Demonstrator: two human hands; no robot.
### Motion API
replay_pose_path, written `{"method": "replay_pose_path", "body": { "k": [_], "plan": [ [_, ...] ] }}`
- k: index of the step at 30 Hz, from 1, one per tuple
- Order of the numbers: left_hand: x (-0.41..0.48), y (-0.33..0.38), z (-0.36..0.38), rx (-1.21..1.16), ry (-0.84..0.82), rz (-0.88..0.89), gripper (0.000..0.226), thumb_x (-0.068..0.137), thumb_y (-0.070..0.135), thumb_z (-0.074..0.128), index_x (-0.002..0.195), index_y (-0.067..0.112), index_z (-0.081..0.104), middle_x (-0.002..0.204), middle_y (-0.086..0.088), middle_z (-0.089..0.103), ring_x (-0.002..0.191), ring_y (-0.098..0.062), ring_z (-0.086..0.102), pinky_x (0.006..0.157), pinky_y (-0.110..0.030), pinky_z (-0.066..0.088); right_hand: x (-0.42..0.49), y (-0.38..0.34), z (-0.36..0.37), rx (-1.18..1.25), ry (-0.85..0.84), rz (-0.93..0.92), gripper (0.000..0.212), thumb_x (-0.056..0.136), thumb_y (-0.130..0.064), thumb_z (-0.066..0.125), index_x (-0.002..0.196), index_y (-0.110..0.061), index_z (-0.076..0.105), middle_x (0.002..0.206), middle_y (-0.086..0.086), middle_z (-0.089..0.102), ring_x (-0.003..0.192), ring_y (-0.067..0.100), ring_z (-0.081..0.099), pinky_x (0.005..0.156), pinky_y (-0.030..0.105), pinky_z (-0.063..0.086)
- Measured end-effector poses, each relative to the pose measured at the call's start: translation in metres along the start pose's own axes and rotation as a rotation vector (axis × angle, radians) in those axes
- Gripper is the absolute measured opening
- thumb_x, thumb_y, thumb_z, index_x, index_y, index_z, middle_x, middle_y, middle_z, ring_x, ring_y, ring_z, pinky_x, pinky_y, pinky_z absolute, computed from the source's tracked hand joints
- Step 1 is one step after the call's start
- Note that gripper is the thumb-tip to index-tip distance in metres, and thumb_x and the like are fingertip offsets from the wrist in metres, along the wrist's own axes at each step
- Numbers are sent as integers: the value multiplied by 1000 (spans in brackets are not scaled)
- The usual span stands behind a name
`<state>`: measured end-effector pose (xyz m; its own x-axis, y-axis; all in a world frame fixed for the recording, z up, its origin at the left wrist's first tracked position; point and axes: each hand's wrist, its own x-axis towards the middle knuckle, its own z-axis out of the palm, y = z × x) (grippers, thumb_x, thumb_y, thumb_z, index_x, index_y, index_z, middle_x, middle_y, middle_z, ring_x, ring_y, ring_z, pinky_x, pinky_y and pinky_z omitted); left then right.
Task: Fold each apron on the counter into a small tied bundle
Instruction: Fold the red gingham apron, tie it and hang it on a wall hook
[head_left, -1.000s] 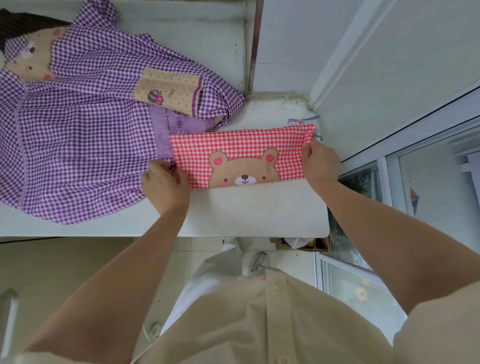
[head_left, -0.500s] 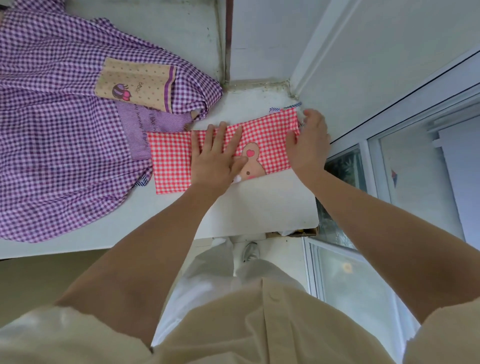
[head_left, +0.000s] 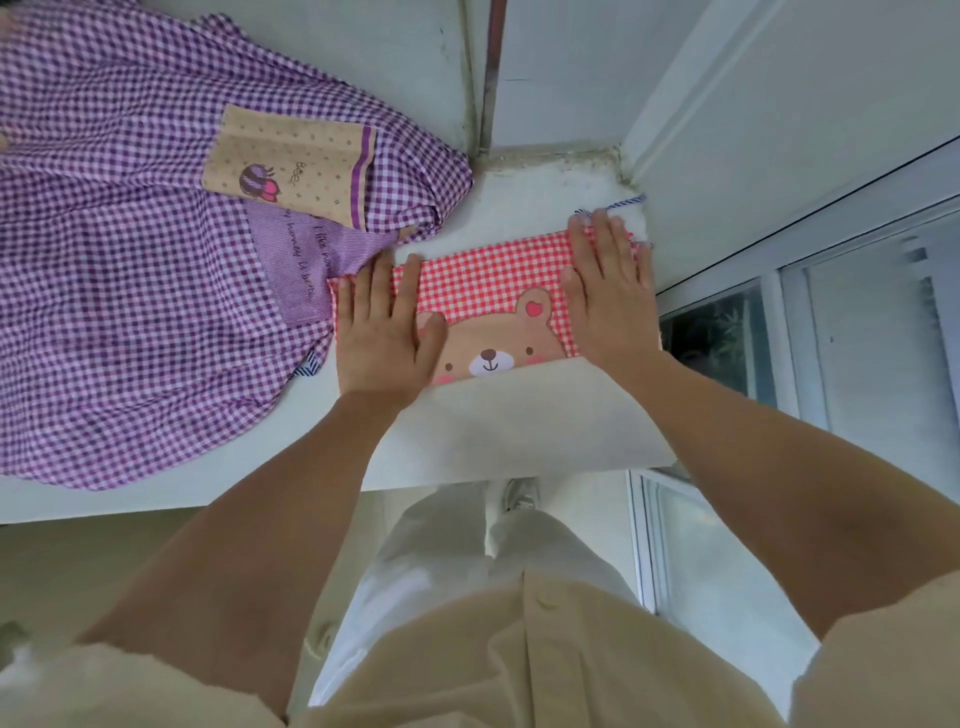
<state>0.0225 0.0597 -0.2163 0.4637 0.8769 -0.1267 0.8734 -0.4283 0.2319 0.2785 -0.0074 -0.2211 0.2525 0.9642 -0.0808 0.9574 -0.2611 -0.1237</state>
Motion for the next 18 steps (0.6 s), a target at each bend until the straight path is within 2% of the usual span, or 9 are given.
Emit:
{"method": "replay_pose_path", "body": {
  "k": [3, 5, 7, 9, 11, 13, 16, 18],
  "plan": [
    [0, -1, -2, 12, 5, -3, 65, 98, 51, 17, 157, 24, 11, 161, -12, 17, 149, -32, 12, 122, -49, 1, 6, 1, -8, 23, -23, 131, 64, 101, -43, 3, 157, -13, 6, 164, 9, 5, 152, 22, 0, 122, 48, 1],
    [0, -1, -1, 16, 5, -3, 65, 98, 50, 16, 157, 23, 10, 161, -12, 18, 149, -32, 13, 122, -49, 2, 11, -16, -19, 3, 60, 125, 64, 102, -42, 6, 156, -9, 8, 164, 10, 5, 152, 23, 1, 122, 49, 1],
    [1, -1, 0, 24, 13, -2, 65, 98, 50, 15, 157, 22, 11, 160, -13, 19, 149, -32, 14, 121, -50, 3, 11, -47, -25, -28, 125, -68, 60, 104, -39, 15, 156, -10, 12, 164, 10, 9, 152, 24, 5, 122, 50, 6],
    [1, -2, 2, 34, 14, 5, 65, 98, 50, 14, 157, 21, 12, 161, -14, 19, 149, -32, 14, 121, -51, 4, 4, -77, -18, -105, 46, -360, 60, 104, -41, 17, 156, -13, 12, 163, 10, 12, 151, 24, 7, 122, 50, 7],
    [0, -3, 3, 42, 13, 4, 66, 98, 50, 14, 157, 20, 12, 161, -14, 18, 149, -32, 14, 121, -51, 3, -3, -83, -5, -118, -22, -448, 60, 103, -43, 18, 156, -14, 16, 163, 10, 17, 151, 23, 11, 122, 46, 8],
    [-1, -2, 1, 31, -6, -18, 68, 97, 52, 13, 157, 20, 10, 161, -15, 17, 149, -33, 12, 122, -49, 0, -7, -69, 4, -78, -6, -353, 59, 104, -41, 19, 156, -12, 19, 162, 8, 18, 151, 23, 12, 123, 42, 9],
    [-3, -2, -1, 26, -27, -33, 69, 97, 53, 12, 157, 18, 10, 161, -14, 17, 149, -33, 11, 122, -47, -3, -13, -44, 5, -73, 60, -205, 58, 104, -39, 22, 156, -13, 20, 163, 8, 16, 151, 25, 11, 122, 47, 11],
    [-3, 0, -4, 40, -16, -38, 69, 97, 50, 16, 155, 13, 17, 159, -16, 22, 147, -35, 17, 121, -47, -2, -13, -36, 4, -48, 66, -125, 58, 104, -39, 22, 156, -14, 20, 163, 10, 15, 151, 27, 10, 121, 50, 11]
  ]
}}
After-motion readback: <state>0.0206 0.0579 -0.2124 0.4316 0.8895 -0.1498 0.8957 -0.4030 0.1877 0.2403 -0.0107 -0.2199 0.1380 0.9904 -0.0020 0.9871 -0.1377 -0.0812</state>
